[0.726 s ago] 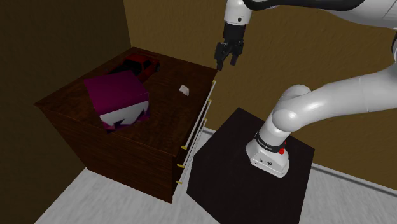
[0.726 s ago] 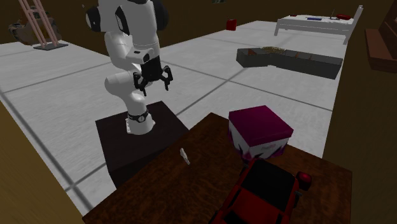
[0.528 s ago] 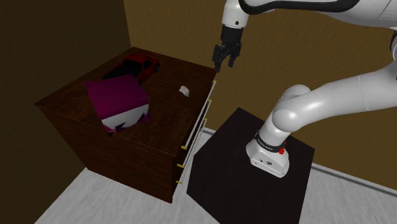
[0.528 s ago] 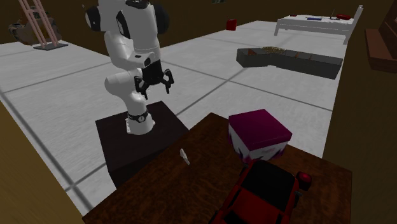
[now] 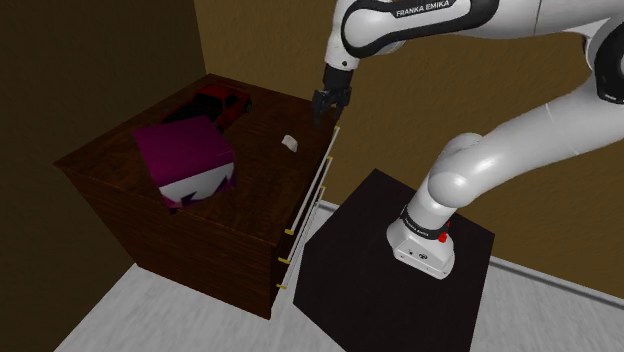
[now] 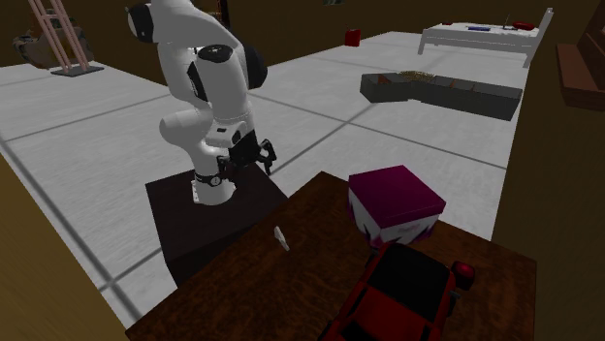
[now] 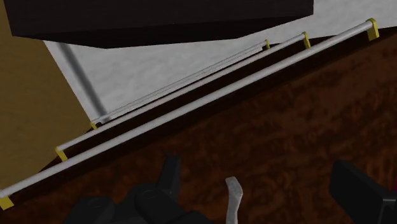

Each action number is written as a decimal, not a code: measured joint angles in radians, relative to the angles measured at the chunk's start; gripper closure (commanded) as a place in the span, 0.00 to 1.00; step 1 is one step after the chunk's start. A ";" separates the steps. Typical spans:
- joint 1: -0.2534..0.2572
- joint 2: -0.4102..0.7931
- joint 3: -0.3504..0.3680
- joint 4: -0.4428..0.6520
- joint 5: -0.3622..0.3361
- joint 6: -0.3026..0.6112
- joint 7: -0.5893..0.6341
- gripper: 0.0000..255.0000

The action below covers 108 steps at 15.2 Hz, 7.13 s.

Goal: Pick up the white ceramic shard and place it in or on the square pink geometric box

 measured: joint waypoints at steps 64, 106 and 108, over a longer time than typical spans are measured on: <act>0.040 0.273 -0.035 0.234 0.080 0.118 -0.090 1.00; 0.292 0.833 0.239 1.015 -0.073 -0.014 0.504 1.00; 0.292 0.834 0.239 0.990 -0.072 0.013 0.503 1.00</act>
